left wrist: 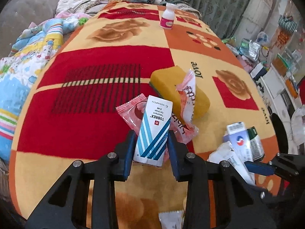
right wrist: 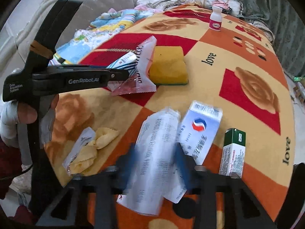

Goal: Collect trash
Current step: 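Grasp the white-and-blue Tobrex box with the left tool, then grasp the white Escitalopram box with the right tool while the left tool holds its box, then carry both medicine boxes over the black bin, then open both tools to drop the boxes into the bin, then move both tools back to the blanket, then grasp the pink candy wrapper with the left tool, then grasp the yellow sponge with the right tool while the left tool holds the wrapper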

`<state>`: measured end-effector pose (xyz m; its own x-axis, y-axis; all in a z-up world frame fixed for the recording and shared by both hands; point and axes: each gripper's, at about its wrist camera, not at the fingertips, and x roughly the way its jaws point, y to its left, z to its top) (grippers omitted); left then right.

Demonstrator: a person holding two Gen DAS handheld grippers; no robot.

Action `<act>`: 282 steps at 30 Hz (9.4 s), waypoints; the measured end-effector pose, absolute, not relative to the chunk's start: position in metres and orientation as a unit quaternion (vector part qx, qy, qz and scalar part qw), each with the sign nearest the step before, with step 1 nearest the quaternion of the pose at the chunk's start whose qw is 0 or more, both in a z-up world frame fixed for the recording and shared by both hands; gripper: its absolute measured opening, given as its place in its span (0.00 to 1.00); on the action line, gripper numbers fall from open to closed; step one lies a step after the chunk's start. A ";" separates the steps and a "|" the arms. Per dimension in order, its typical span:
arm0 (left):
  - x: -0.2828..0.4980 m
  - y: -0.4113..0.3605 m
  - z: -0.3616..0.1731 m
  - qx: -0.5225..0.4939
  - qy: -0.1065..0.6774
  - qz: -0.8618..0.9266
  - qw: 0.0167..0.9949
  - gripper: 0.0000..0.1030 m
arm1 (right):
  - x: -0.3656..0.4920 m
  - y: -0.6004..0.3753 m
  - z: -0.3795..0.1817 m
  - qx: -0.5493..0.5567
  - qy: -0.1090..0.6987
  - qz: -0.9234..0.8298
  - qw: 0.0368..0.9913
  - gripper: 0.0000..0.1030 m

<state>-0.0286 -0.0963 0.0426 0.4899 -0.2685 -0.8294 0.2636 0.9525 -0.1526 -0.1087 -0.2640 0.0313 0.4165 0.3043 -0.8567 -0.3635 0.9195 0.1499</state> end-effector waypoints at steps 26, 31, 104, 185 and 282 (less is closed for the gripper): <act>-0.064 -0.067 0.058 -0.023 0.466 -0.167 0.869 0.28 | -0.116 -0.224 0.022 -0.096 0.512 0.172 0.836 0.47; -0.070 -0.056 0.052 -0.015 0.481 -0.168 0.860 0.46 | -0.119 -0.223 0.019 -0.095 0.514 0.186 0.832 0.48; -0.128 -0.406 0.085 0.118 0.429 -0.359 0.820 0.31 | -0.196 -0.570 0.062 0.120 0.440 -0.074 0.887 0.45; -0.119 -0.321 0.092 0.103 0.423 -0.265 0.861 0.57 | -0.164 -0.491 0.058 0.103 0.454 -0.039 0.884 0.70; -0.030 -0.072 0.052 -0.056 0.494 -0.145 0.856 0.15 | 0.040 -0.228 0.010 -0.011 0.505 0.167 0.847 0.56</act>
<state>-0.0304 -0.0718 0.0522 0.4702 -0.3045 -0.8284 0.1933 0.9513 -0.2400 0.0401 -0.2278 0.0102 0.4346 0.2725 -0.8584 -0.2940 0.9438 0.1508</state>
